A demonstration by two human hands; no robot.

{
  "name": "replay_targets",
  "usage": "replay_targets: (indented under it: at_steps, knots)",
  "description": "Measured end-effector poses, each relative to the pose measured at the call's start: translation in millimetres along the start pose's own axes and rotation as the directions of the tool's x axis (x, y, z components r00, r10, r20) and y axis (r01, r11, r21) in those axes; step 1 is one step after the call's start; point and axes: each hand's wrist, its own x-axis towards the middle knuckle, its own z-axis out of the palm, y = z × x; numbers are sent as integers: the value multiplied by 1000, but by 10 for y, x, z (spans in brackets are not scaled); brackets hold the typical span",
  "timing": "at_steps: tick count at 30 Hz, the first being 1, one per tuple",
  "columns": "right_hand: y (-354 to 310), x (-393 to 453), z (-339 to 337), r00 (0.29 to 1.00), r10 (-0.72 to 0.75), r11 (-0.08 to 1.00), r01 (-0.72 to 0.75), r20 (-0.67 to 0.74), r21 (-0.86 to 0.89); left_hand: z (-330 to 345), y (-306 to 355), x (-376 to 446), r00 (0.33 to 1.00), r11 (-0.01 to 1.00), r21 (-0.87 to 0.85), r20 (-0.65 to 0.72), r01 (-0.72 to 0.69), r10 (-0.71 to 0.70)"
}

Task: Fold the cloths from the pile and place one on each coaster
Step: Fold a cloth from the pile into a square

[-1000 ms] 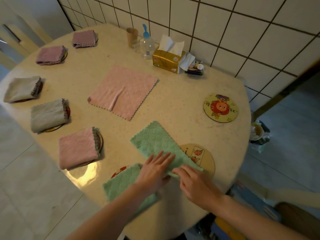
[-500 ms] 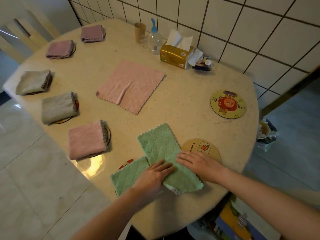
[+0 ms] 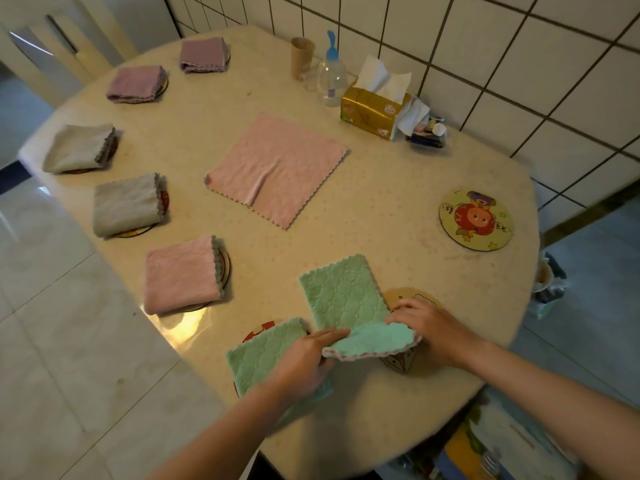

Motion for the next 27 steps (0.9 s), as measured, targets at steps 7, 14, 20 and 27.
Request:
replay_targets:
  at_steps: [7, 14, 20, 27]
  knots:
    - [-130, 263, 61, 913, 406, 819, -381, 36, 429, -62, 112, 260, 890, 852, -397, -157, 341, -429]
    - [-113, 585, 163, 832, 554, 785, -533, 27, 315, -163, 60, 505, 816, 697, -594, -113, 402, -567]
    - [-113, 647, 224, 831, 552, 817, -521, -70, 248, -151, 43, 498, 808, 697, -596, -133, 398, -575]
    - [-173, 757, 191, 788, 616, 781, -604, -28, 159, -148, 45, 535, 751, 628, -642, -120, 440, -649]
